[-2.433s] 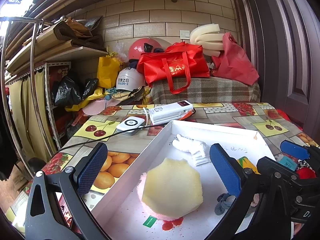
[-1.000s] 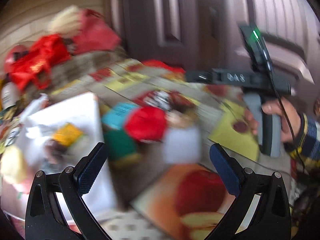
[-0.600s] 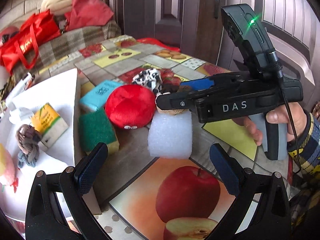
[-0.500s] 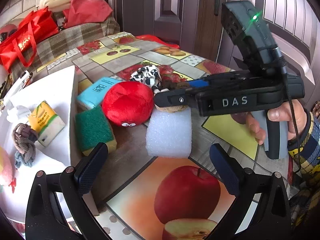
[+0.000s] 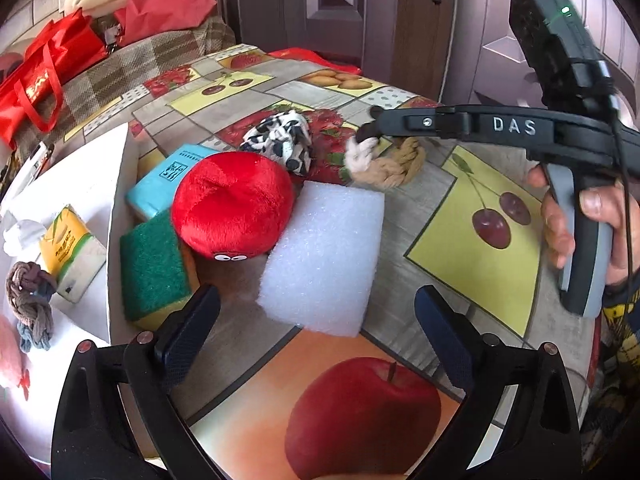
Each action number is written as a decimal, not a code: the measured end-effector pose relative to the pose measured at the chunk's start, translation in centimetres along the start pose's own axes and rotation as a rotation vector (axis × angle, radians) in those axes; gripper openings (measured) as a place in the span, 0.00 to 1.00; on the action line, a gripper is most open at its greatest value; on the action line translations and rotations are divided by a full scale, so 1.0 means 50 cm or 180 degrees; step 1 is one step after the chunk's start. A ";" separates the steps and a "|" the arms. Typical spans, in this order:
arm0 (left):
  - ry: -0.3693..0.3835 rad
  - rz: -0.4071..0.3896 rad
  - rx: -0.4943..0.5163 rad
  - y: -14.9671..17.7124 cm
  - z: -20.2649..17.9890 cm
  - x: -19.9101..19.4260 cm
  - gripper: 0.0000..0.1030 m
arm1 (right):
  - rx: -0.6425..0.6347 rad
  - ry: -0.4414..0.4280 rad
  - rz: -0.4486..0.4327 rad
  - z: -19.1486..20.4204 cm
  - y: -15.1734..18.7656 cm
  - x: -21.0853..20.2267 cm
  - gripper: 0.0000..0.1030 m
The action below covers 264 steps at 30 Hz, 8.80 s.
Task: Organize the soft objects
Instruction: 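Grasp the white foam block with the left gripper while the right grasps the tan braided rope ball, then carry the white foam block and tan rope ball over the white box, then open the left gripper to drop the foam block in the box while the right drops the rope ball, then move both grippers back toward the remaining soft items on the table, then grasp the red plush ball with the right gripper while the left approaches the green sponge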
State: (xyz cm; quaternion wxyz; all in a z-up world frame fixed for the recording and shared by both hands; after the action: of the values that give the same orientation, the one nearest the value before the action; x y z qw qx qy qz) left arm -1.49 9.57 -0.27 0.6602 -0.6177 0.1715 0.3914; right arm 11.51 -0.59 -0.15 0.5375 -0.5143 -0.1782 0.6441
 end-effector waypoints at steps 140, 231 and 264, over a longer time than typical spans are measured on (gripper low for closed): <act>-0.1554 -0.0299 -0.2032 0.142 0.474 -0.072 0.51 | -0.1137 -0.0701 0.0454 0.343 -0.022 0.304 0.36; 0.0727 -0.0817 -0.0419 0.039 0.086 -0.118 0.99 | -0.0883 0.0540 -0.0634 0.130 -0.047 0.069 1.00; -0.0034 -0.0152 -0.0845 0.058 0.160 -0.055 0.99 | -0.0107 0.0235 -0.0579 0.044 -0.058 0.055 1.00</act>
State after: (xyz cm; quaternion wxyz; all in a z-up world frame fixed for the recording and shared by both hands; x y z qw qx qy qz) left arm -7.43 16.14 1.12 0.5827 -0.7015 0.0999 0.3980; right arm 11.40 3.55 1.70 0.5912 -0.5283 -0.2150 0.5702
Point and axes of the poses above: each gripper's, at about its wrist camera, not at the fingertips, and x roughly the way its jaws point, z to its left, y to its underside, the point moved 1 cm from there along x, roughly the way its jaws point, and after that the axes turned 13 degrees about -y, right-handed, at the moved point
